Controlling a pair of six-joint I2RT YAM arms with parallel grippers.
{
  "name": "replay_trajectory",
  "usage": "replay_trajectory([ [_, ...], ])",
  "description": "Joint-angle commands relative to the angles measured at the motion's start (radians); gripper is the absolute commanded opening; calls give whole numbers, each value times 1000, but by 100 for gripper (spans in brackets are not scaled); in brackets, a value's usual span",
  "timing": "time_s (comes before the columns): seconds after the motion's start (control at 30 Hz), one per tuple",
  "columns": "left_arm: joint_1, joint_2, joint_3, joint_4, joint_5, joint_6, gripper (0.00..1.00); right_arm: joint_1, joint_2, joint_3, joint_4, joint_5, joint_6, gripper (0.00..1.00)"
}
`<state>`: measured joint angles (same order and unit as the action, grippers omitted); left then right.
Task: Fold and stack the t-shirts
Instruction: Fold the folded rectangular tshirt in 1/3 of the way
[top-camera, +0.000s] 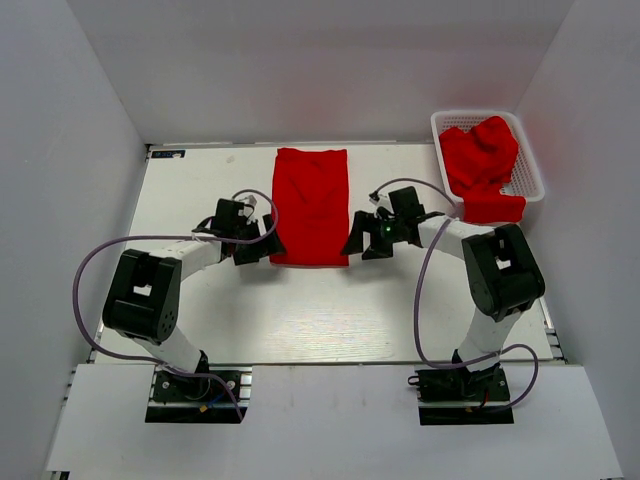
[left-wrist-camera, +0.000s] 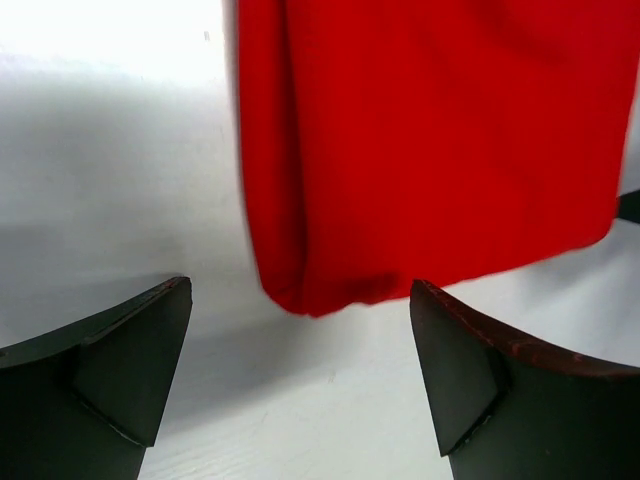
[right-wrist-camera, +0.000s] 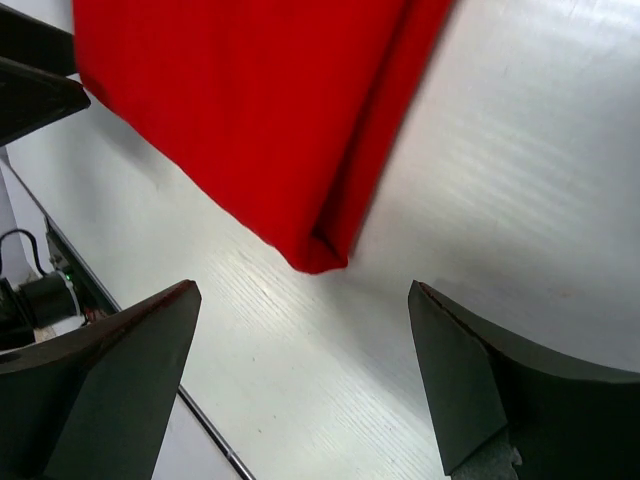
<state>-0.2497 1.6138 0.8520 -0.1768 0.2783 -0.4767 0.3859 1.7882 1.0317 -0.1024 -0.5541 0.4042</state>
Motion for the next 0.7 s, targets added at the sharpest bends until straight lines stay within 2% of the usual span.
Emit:
replay_trajectory([
  [0.0, -11, -54, -22, 51, 48, 45, 100, 19, -36, -33, 86, -44, -19, 90],
  [0.17, -30, -19, -53, 85, 59, 70, 100, 45, 26, -12, 92, -78, -18, 90],
  [0.4, -30, 1, -53, 65, 26, 111, 100, 68, 74, 5, 92, -49, -11, 90],
  [0.67, -30, 32, -80, 83, 35, 132, 87, 76, 120, 5, 90, -55, 1, 90],
])
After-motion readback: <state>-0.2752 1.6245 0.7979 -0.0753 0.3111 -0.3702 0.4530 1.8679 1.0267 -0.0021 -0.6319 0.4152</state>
